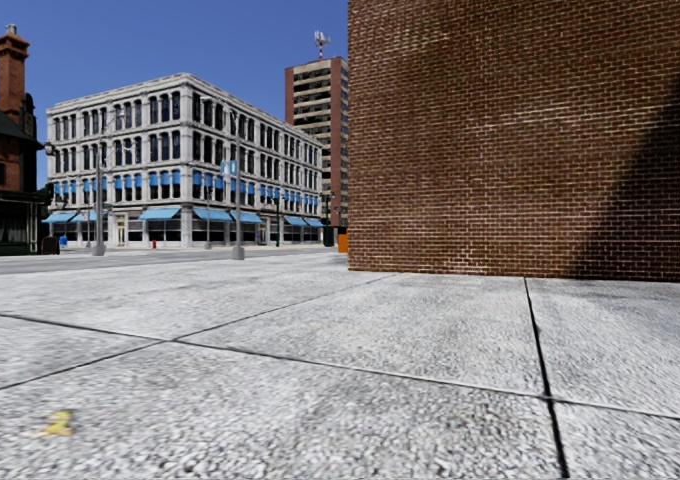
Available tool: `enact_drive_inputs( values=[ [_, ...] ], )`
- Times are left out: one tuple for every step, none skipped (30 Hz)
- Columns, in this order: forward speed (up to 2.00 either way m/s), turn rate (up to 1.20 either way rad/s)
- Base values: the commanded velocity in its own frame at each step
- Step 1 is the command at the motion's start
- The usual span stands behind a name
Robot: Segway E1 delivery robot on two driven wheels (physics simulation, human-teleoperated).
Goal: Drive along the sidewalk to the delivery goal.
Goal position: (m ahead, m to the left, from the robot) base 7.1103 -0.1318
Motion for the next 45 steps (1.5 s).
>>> enact_drive_inputs(
  values=[
    [2.0, -1.2],
    [2.0, -1.2],
    [2.0, -1.18],
    [2.0, -0.45],
    [2.0, -0.3],
    [2.0, -0.11],
    [2.0, -0.03],
    [2.0, -0.03],
    [2.0, 0.0],
    [2.0, 0.0],
    [2.0, 0.0],
    [2.0, 0.0],
    [2.0, 0.0],
    [2.0, 0.0],
    [2.0, 0.0],
    [2.0, 0.0],
    [2.0, 0.0],
    [2.0, 0.0],
    [2.0, 0.0],
    [2.0, 0.0],
    [2.0, 0.0],
    [2.0, 0.0],
    [2.0, 0.0],
    [2.0, 0.0],
    [2.0, 0.0],
    [2.0, 0.0],
    [2.0, 0.0],
    [2.0, 0.0],
    [2.0, 0.0],
    [2.0, 0.0],
    [2.0, 0.0],
    [2.0, 0.0],
    [2.0, 0.0],
    [2.0, 0.0],
    [2.0, 0.0],
    [2.0, 0.0],
    [2.0, 0.0],
    [2.0, 0.0],
    [2.0, 0.0],
    [2.0, 0.0],
    [2.0, 0.0],
    [2.0, 0.0],
    [2.0, 0.0],
    [2.0, 0.0],
    [2.0, 0.0]
  ],
)
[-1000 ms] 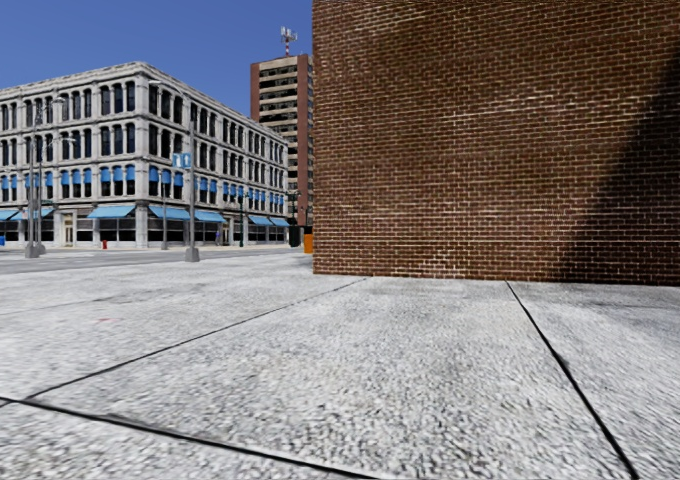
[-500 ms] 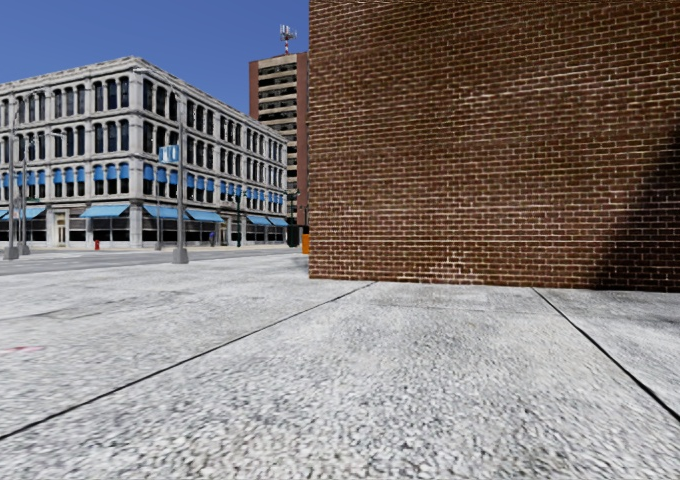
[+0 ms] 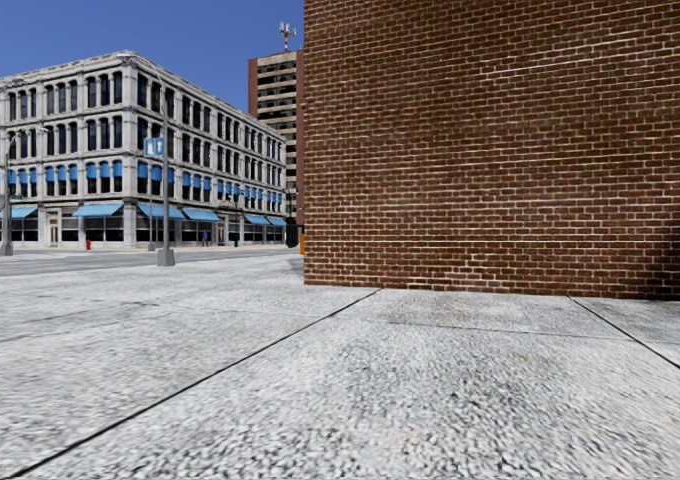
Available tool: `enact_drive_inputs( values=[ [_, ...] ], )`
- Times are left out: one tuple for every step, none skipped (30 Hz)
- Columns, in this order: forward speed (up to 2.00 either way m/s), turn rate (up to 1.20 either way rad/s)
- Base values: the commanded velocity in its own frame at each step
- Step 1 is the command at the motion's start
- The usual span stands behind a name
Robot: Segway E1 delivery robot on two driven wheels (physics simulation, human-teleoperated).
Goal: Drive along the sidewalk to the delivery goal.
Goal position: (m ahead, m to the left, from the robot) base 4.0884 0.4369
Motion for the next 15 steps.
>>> enact_drive_inputs(
  values=[
    [2.0, 0.0],
    [2.0, 0.0],
    [2.0, 0.0],
    [2.0, 0.0],
    [2.0, 0.0],
    [2.0, 0.0],
    [2.0, 0.0],
    [2.0, 0.0],
    [2.0, 0.0],
    [2.0, 0.0],
    [2.0, 0.0],
    [2.0, 0.0],
    [2.0, 0.0],
    [2.0, 0.0],
    [2.0, 0.0]
  ],
)
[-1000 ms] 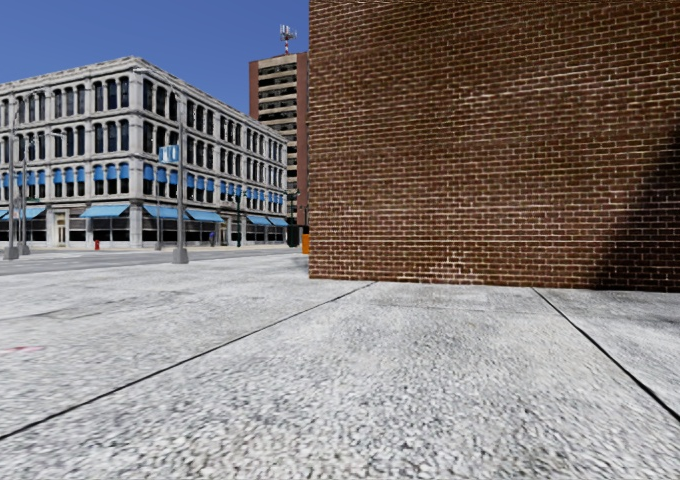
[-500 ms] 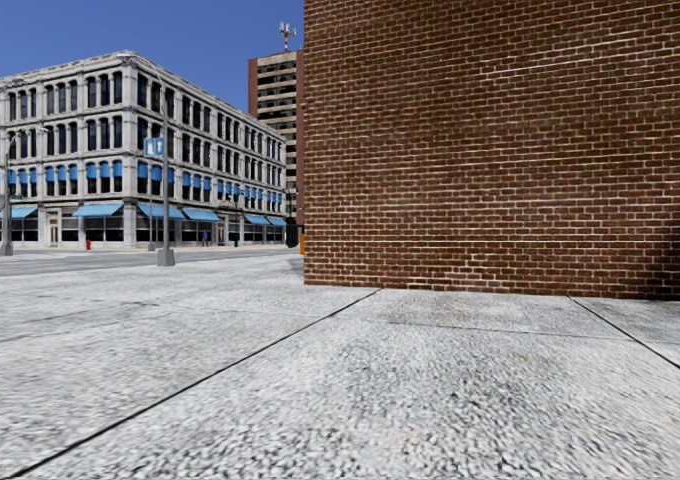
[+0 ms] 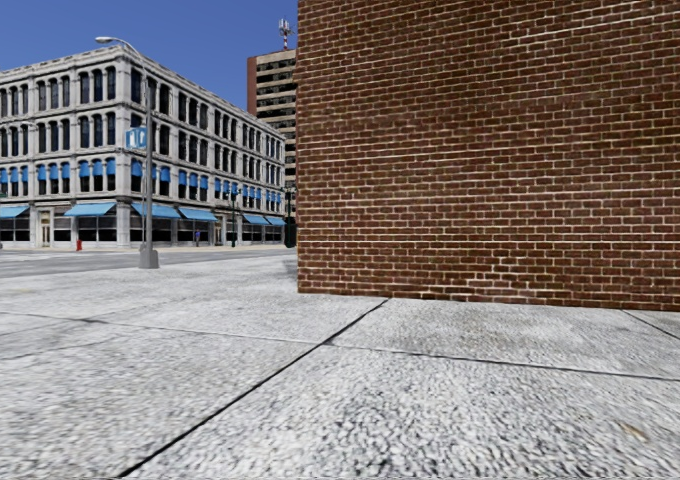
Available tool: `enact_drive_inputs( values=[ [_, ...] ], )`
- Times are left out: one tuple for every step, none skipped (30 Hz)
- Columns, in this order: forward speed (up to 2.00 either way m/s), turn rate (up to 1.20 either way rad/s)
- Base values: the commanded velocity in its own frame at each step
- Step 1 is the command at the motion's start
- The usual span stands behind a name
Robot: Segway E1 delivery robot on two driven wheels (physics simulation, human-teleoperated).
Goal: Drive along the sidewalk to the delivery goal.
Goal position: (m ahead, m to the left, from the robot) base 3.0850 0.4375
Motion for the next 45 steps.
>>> enact_drive_inputs(
  values=[
    [2.0, 0.0],
    [2.0, 0.0],
    [2.0, 0.0],
    [2.0, 0.0],
    [2.0, 0.0],
    [2.0, 0.0],
    [2.0, 0.0],
    [2.0, 0.0],
    [2.0, 0.0],
    [2.0, 0.0],
    [2.0, 0.0],
    [2.0, 0.0],
    [2.0, 0.0],
    [2.0, 0.0],
    [2.0, 0.0],
    [2.0, 0.0],
    [2.0, 0.0],
    [2.0, 0.0],
    [2.0, 0.0],
    [2.0, 0.0],
    [2.0, 0.0],
    [2.0, 0.0],
    [2.0, 0.0],
    [2.0, 0.0],
    [2.0, 0.0],
    [2.0, 0.0],
    [2.0, 0.0],
    [2.0, 0.0],
    [2.0, 0.0],
    [2.0, 0.0],
    [2.0, 0.0],
    [2.0, 0.0],
    [2.0, 0.0],
    [2.0, 0.0],
    [2.0, 0.0],
    [2.0, 0.0],
    [2.0, 0.0],
    [1.96, 0.0],
    [1.86, 0.0],
    [1.86, 0.0],
    [1.75, 0.0],
    [1.62, 0.0],
    [1.54, 0.0],
    [1.45, 0.0],
    [1.45, 0.0]
  ],
)
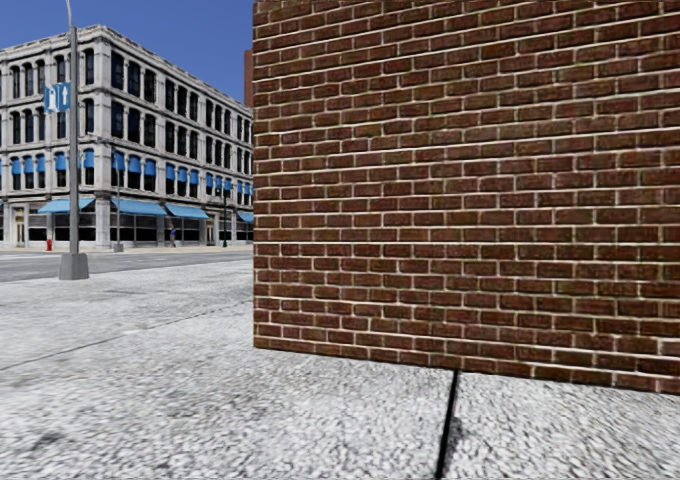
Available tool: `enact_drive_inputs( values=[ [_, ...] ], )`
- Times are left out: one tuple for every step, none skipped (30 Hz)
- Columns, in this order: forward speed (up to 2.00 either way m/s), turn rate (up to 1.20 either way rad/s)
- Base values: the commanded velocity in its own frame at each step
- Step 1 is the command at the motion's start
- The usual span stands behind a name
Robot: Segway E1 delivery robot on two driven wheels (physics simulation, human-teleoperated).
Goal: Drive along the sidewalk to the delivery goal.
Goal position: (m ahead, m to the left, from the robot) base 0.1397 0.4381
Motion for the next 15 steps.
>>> enact_drive_inputs(
  values=[
    [1.2, 0.0],
    [1.04, 0.0],
    [0.92, 0.0],
    [0.88, 0.0],
    [0.88, 0.0],
    [0.86, 0.0],
    [0.8, 0.0],
    [0.61, 0.0],
    [0.61, 0.0],
    [0.35, 0.0],
    [0.06, 0.0],
    [0.0, 0.0],
    [0.0, 0.0],
    [0.0, 0.0],
    [0.0, 0.0]
  ],
)
